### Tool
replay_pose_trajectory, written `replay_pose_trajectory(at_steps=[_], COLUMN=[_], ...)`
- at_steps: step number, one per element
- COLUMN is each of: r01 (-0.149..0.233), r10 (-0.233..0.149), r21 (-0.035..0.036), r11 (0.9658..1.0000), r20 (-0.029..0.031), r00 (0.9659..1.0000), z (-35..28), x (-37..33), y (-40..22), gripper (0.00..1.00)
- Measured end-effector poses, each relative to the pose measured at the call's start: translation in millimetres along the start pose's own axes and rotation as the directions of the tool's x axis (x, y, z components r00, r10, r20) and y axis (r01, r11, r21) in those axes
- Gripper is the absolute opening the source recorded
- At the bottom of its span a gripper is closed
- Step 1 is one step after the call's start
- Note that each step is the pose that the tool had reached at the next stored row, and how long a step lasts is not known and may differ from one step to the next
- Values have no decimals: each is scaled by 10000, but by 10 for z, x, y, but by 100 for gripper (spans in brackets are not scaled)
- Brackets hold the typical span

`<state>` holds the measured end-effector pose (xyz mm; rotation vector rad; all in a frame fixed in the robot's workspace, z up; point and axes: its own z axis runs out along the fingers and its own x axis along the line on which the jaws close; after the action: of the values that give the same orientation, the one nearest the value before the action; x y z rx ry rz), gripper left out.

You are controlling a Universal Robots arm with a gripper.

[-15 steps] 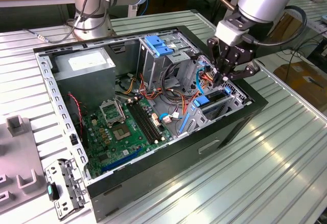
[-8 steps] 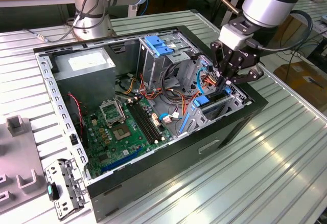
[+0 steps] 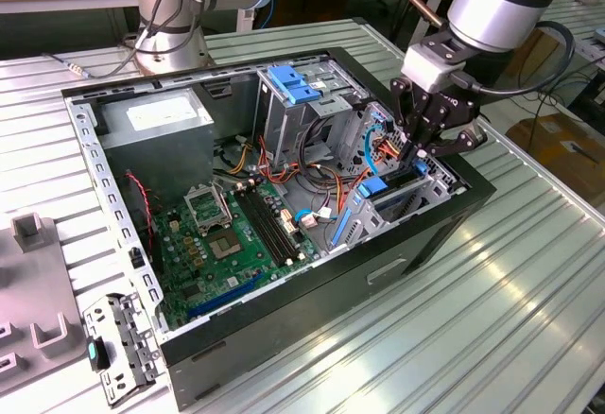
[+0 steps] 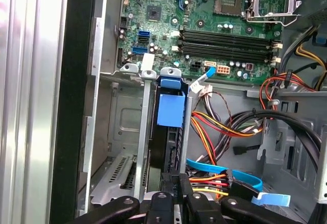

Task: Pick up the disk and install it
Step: 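Insert the first disk wire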

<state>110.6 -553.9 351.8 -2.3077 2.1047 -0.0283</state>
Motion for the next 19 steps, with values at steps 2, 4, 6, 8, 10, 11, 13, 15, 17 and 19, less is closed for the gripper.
replay_pose_trajectory(at_steps=[2, 4, 6, 8, 10, 11, 13, 15, 17, 19], r01=[-11, -21, -30, -40, -51, -59, -78, -88, -104, -113], r10=[11, 21, 30, 40, 51, 59, 78, 88, 104, 113], r21=[0, 0, 0, 0, 0, 0, 0, 0, 0, 0], r11=[10000, 10000, 10000, 10000, 10000, 10000, 10000, 10000, 9999, 9999], r20=[-1, 0, -1, -1, -2, -2, -2, -2, -3, -3], r00=[10000, 10000, 10000, 10000, 10000, 10000, 10000, 10000, 9999, 9999], z=[0, 0, 0, 0, 0, 0, 0, 0, 0, 0], x=[0, 0, 0, 0, 0, 0, 0, 0, 0, 0], y=[0, 0, 0, 0, 0, 0, 0, 0, 0, 0], gripper=[16, 16, 16, 16, 16, 16, 16, 16, 16, 16])
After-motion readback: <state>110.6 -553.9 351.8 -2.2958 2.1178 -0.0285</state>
